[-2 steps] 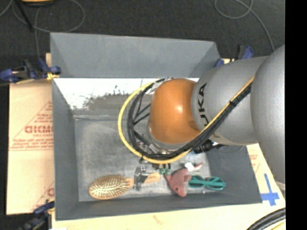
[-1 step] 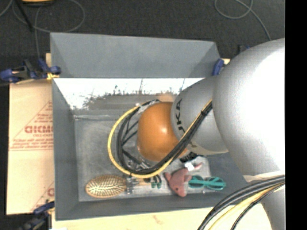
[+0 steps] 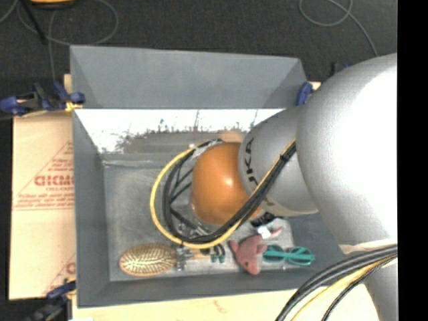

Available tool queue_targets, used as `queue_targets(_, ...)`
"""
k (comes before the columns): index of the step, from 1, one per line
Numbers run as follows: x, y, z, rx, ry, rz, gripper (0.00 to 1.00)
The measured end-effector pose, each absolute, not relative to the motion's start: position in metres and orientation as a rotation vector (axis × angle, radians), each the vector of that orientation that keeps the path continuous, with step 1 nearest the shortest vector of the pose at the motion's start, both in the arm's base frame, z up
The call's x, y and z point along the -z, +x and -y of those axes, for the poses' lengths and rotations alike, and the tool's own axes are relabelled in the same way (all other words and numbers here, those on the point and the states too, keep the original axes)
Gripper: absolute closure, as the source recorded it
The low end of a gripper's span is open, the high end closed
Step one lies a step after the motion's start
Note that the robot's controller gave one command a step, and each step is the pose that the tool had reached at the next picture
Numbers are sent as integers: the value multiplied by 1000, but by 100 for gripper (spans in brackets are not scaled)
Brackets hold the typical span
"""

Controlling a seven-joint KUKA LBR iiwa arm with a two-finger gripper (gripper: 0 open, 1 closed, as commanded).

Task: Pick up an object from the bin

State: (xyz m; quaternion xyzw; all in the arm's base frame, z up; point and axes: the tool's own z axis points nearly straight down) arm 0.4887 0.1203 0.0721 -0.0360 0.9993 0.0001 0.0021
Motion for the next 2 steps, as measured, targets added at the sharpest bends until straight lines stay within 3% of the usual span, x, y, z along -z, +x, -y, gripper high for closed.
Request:
queue_targets(1, -119, 499, -126, 4, -185, -3141, 100)
queue_targets(2, -186, 491, -138, 0, -186, -3139, 100)
